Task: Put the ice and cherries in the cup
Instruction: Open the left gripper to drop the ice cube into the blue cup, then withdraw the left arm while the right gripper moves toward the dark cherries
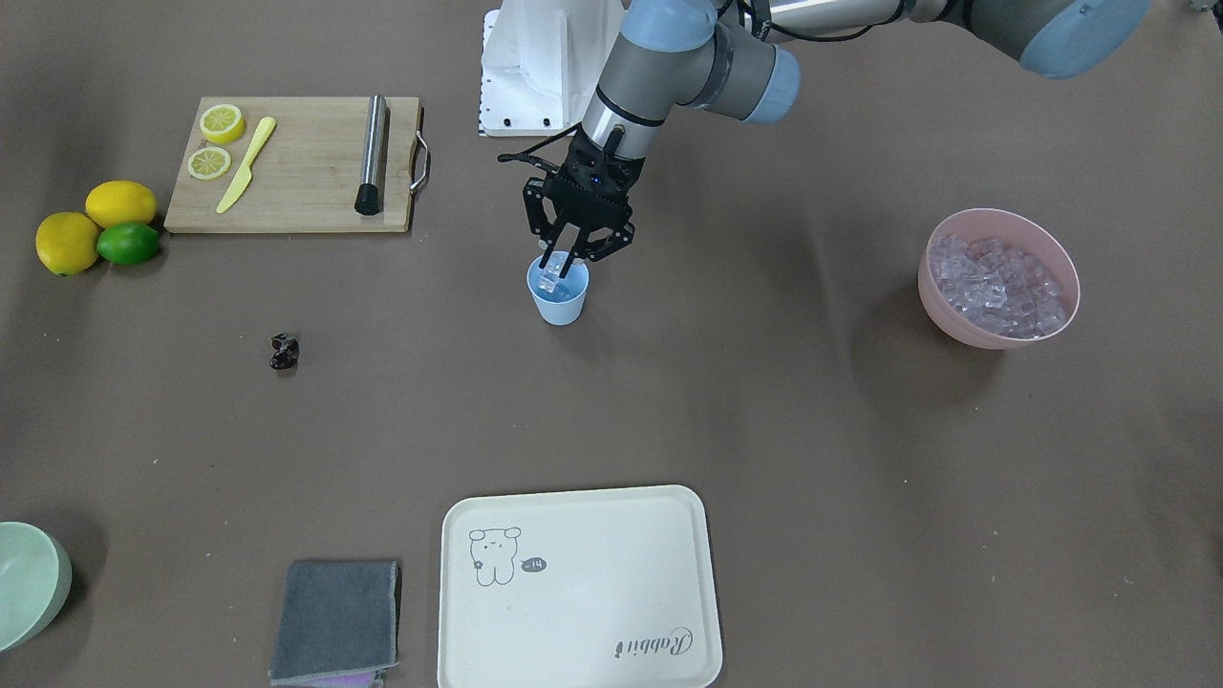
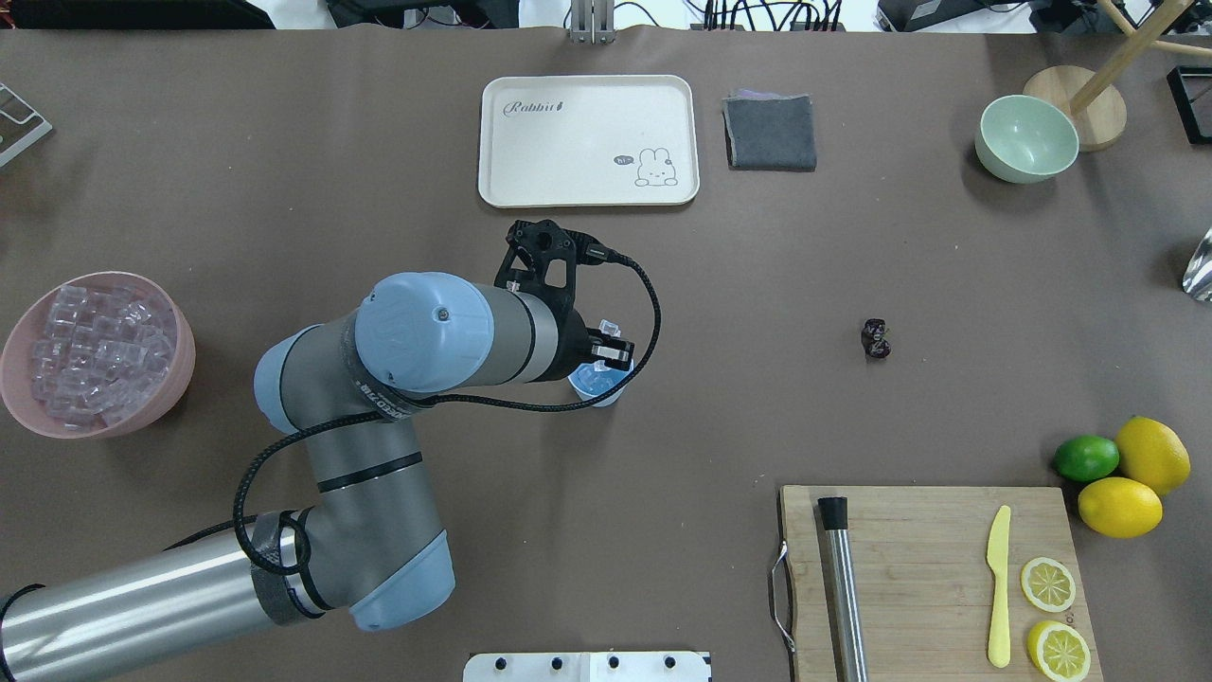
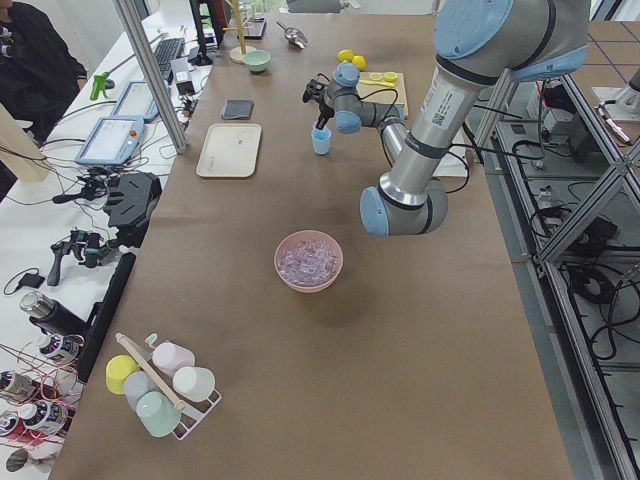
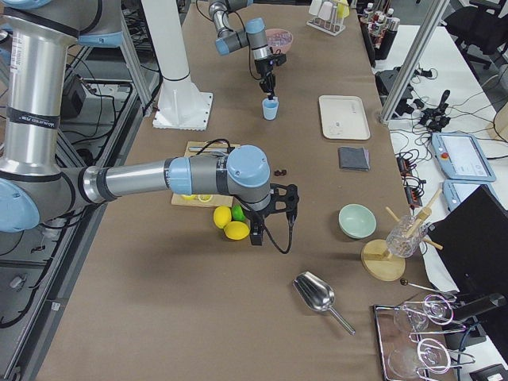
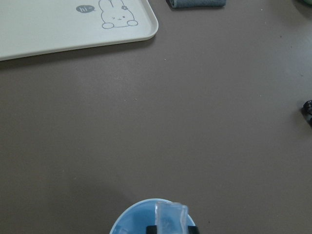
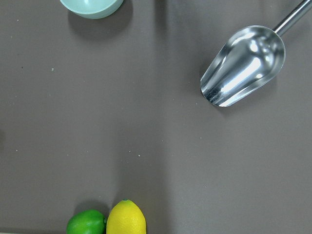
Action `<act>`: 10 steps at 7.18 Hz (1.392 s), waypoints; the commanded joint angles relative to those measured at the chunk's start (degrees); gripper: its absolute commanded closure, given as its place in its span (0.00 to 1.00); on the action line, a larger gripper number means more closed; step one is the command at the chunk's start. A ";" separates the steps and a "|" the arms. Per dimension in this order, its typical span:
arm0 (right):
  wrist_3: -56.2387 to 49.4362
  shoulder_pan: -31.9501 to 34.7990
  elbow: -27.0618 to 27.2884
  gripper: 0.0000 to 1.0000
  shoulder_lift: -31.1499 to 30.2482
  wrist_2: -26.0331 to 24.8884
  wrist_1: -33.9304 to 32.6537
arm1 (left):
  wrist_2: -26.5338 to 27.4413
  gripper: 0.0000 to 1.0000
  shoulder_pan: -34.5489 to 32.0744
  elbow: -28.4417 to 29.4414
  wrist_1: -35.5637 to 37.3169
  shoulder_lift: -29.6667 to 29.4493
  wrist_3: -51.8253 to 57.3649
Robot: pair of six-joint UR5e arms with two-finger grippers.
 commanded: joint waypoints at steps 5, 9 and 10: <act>0.00 -1.85 -0.07 0.00 1.03 0.16 0.02 | -1.24 0.02 -4.10 -2.62 0.58 2.98 3.16; 11.23 -15.98 -0.95 0.00 12.62 -0.20 0.19 | -1.07 0.02 -15.07 -19.39 28.45 5.70 10.30; 14.91 -20.46 -1.56 0.00 15.69 -0.89 2.02 | -0.81 0.02 -19.19 -20.02 28.45 8.59 10.91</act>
